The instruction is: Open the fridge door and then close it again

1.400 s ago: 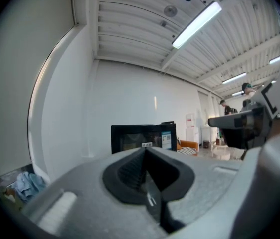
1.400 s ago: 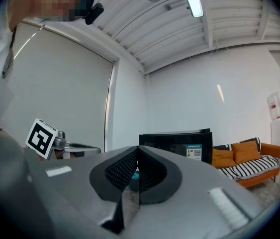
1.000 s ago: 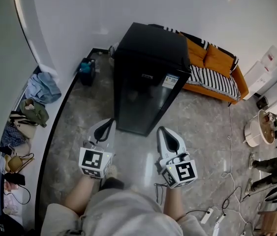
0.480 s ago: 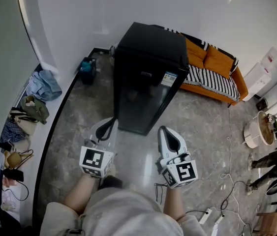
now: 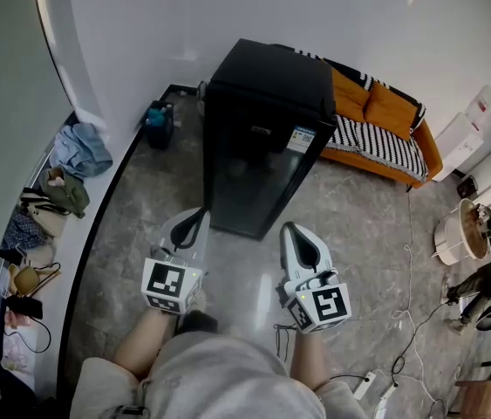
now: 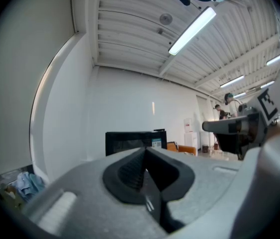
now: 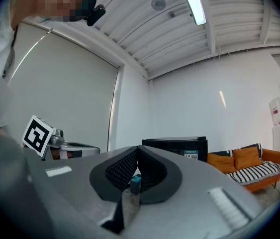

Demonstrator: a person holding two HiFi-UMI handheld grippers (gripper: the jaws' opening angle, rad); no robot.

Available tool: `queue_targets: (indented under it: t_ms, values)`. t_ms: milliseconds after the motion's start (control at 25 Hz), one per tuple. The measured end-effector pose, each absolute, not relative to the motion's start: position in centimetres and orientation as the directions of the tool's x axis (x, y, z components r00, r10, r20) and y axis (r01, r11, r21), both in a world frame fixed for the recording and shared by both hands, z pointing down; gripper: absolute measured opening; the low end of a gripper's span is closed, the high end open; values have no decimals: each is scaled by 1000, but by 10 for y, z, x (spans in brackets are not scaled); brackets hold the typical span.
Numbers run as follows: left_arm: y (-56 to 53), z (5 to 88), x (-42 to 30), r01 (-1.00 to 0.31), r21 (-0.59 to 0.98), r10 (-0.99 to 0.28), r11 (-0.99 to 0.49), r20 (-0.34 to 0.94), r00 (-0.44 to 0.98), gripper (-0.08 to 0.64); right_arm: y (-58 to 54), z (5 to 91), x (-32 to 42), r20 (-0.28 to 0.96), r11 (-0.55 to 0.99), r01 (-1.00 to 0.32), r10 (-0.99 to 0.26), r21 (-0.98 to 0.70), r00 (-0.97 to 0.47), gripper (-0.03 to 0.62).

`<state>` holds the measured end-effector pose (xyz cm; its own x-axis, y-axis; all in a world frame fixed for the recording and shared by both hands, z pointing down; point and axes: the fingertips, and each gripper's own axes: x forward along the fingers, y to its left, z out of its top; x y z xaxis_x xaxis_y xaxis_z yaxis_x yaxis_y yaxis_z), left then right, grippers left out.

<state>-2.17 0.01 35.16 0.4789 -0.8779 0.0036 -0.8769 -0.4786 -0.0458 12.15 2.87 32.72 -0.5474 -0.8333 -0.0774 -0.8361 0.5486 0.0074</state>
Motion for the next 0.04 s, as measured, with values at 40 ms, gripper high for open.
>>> queue_targets:
  t_ms: [40]
  values:
    - [0, 352, -20, -876, -47, -878, -479, 4, 479, 2, 29, 327, 122, -79, 550, -835, -832, 7, -548, -2]
